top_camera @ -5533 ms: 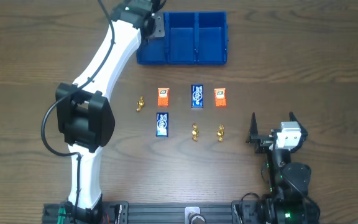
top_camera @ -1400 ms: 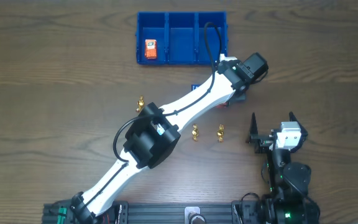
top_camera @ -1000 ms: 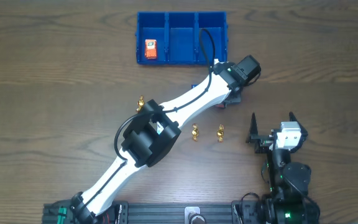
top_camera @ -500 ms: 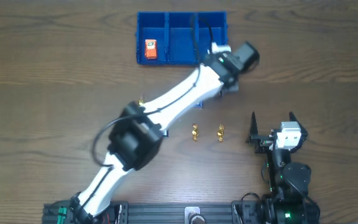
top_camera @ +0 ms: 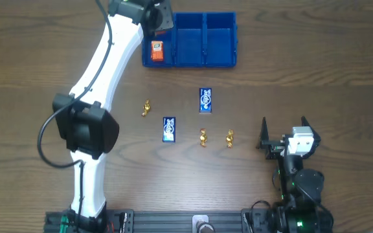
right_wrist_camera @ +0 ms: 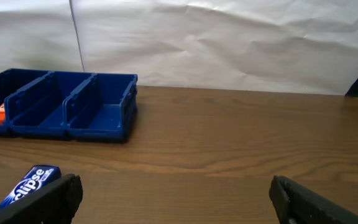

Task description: Sort Candies Into Trays

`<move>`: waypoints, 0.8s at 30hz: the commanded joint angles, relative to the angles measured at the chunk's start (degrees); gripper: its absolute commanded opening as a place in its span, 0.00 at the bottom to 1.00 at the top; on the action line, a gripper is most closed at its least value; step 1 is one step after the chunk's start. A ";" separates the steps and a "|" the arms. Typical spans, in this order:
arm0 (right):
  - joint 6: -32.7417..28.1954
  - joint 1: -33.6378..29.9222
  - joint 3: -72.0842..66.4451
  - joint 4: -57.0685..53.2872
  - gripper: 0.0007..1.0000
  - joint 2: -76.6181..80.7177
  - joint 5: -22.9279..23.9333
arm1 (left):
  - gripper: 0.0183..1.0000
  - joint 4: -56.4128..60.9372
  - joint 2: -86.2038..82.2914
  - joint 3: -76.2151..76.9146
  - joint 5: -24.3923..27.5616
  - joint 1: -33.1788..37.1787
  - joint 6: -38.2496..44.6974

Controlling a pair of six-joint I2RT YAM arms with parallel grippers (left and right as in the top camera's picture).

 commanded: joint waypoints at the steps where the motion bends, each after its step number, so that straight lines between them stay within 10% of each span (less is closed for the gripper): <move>1: -0.44 -0.02 -0.13 -0.17 1.00 -0.42 -0.28 | 0.33 -0.04 3.85 -0.39 4.79 1.57 5.18; 7: -0.44 -0.02 -0.13 -0.17 1.00 -0.42 -0.28 | 0.34 -1.01 5.97 -0.39 4.79 1.90 5.84; 17: -0.44 -0.02 -0.13 -0.17 1.00 -0.42 -0.28 | 0.71 -0.85 3.15 -0.90 3.50 2.91 3.89; 24: -0.44 -0.02 -0.13 -0.17 1.00 -0.42 -0.28 | 0.73 20.22 -24.48 -28.72 1.92 3.76 3.82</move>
